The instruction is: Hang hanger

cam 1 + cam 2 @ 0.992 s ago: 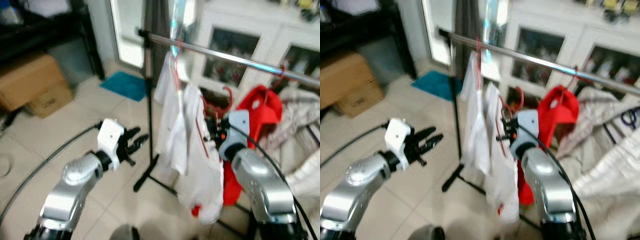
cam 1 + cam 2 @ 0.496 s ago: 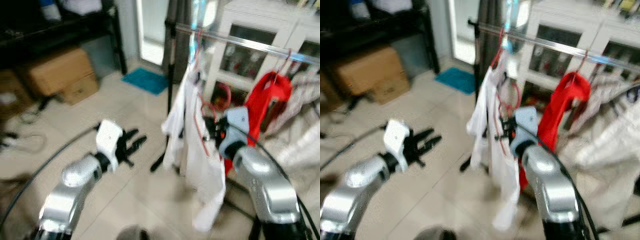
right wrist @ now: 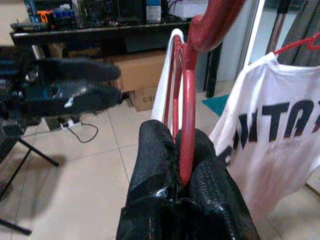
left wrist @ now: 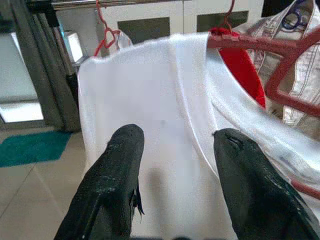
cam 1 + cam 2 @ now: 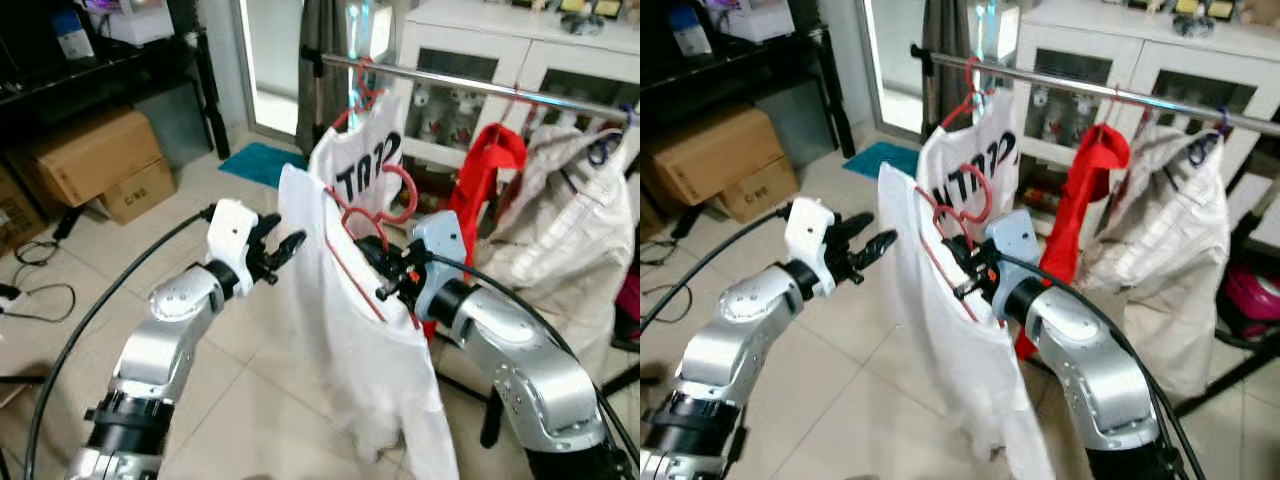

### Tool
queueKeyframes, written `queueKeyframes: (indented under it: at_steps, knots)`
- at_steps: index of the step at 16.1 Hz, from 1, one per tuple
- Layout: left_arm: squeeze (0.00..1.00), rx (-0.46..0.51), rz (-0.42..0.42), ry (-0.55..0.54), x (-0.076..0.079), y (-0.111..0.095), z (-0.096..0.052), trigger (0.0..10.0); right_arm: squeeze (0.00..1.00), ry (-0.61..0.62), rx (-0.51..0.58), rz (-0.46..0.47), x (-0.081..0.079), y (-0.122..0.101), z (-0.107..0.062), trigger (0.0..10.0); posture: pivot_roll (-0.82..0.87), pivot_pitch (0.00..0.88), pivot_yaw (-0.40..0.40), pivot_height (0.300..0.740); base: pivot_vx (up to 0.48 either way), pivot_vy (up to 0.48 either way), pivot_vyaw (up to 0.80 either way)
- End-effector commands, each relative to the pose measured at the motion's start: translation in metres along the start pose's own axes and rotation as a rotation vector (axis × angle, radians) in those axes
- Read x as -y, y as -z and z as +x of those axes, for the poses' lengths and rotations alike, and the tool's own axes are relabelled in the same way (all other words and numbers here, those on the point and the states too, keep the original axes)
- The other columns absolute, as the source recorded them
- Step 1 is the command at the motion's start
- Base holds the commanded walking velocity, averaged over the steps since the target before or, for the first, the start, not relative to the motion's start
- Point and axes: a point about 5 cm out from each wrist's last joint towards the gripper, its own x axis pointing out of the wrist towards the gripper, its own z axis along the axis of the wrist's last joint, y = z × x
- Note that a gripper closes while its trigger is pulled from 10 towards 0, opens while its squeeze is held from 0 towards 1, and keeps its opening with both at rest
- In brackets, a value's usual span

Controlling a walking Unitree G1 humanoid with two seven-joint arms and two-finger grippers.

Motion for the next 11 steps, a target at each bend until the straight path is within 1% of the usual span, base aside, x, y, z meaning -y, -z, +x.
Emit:
queueKeyframes:
  at_steps: [1, 2, 4, 5, 6, 7, 9, 11]
  knots:
    - [0.0, 0.021, -0.002, 0.022, -0.001, -0.005, 0.007, 10.0, 0.0, -0.066, 0.05, -0.019, -0.009, -0.013, 0.0, 0.0, -0.05, 0.0, 0.045, 0.74, 0.0, 0.0, 0.0]
    - [0.0, 0.034, 0.006, 0.066, 0.001, -0.008, 0.014, 10.0, 0.0, -0.127, 0.064, -0.024, -0.017, -0.017, -0.002, 0.0, -0.05, 0.0, 0.05, 0.74, 0.0, 0.0, 0.0]
    - [0.0, 0.035, 0.012, 0.053, -0.002, -0.008, 0.019, 10.0, 0.0, -0.162, 0.069, -0.016, -0.021, -0.017, -0.004, 0.0, -0.05, 0.0, 0.059, 0.74, 0.0, 0.0, 0.0]
    - [0.0, 0.038, 0.014, 0.042, -0.004, -0.008, 0.02, 6.5, 0.0, -0.183, 0.075, -0.011, -0.023, -0.017, -0.006, 0.0, -0.05, 0.0, 0.059, 0.74, 0.0, 0.0, 0.0]
    - [0.0, 0.037, 0.02, 0.034, -0.005, -0.007, 0.02, 2.2, 0.0, -0.193, 0.076, -0.006, -0.024, -0.017, -0.006, 0.0, -0.05, 0.0, 0.053, 0.74, 0.0, 0.0, 0.0]
    - [0.0, 0.037, 0.022, 0.034, -0.006, -0.007, 0.021, 0.0, 0.0, -0.197, 0.076, -0.004, -0.025, -0.018, -0.006, 0.0, -0.05, 0.0, 0.05, 0.74, 0.0, 0.0, 0.0]
    - [0.0, 0.03, 0.035, 0.011, -0.009, -0.004, 0.022, 0.0, 0.0, -0.224, 0.077, -0.001, -0.027, -0.019, -0.009, 0.0, -0.05, 0.0, 0.058, 0.74, 0.0, 0.0, 0.0]
    - [0.0, 0.037, 0.032, 0.018, -0.007, -0.003, 0.023, 0.0, 0.0, -0.187, 0.071, 0.001, -0.021, -0.018, -0.01, 0.0, -0.05, 0.0, 0.059, 0.74, 0.0, 0.0, 0.0]
